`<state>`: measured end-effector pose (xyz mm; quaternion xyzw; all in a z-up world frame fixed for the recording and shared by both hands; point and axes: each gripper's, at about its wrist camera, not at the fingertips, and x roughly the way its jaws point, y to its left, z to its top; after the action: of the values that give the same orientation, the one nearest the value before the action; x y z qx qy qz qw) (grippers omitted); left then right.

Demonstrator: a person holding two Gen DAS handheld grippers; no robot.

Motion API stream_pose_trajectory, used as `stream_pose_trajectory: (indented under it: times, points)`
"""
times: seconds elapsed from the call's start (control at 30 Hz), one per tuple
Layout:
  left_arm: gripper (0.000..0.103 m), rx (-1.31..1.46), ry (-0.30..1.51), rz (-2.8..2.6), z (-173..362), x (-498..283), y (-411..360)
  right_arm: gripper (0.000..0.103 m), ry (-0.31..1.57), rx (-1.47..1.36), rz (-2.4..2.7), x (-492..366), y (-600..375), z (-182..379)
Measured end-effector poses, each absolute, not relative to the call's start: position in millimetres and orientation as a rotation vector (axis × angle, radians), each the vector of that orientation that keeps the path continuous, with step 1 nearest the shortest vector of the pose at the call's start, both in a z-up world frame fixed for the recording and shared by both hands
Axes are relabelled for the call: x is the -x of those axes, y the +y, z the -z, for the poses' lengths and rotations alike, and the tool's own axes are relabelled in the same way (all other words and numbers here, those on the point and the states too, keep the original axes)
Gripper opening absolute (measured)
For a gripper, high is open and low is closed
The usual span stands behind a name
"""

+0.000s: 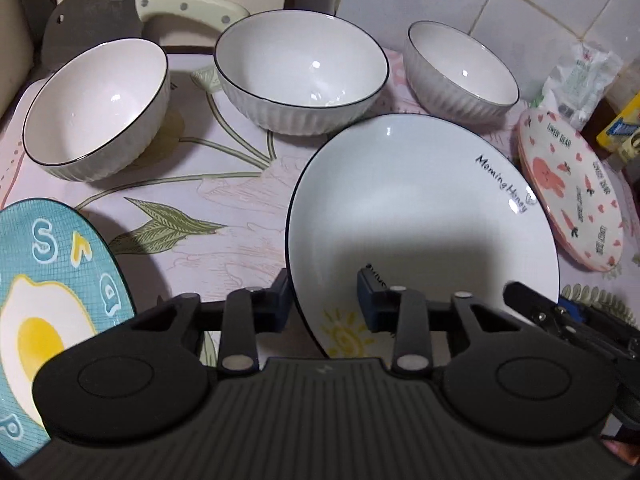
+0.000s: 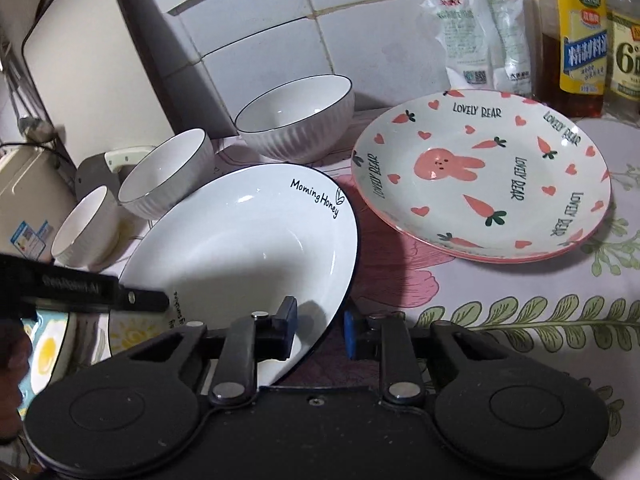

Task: Organize plates and bowls
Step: 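Slide the white plate beside the teal egg plate and open both grippers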

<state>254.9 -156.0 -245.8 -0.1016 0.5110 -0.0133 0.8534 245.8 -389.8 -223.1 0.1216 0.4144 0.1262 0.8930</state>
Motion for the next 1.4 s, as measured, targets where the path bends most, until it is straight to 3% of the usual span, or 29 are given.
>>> stream_pose_trajectory:
  times: [0.3, 0.8, 1.4]
  points:
    - [0.02, 0.114, 1.001, 0.018, 233, -244, -159, 0.021, 0.913, -0.331, -0.275, -247, -397, 219]
    - [0.02, 0.131, 1.021, -0.001, 203, -178, -148, 0.022, 0.897, -0.238, -0.358, -192, -388, 184]
    - [0.02, 0.091, 1.039, 0.023, 214, -144, -148, 0.023, 0.924, -0.192, -0.36, -161, -383, 192]
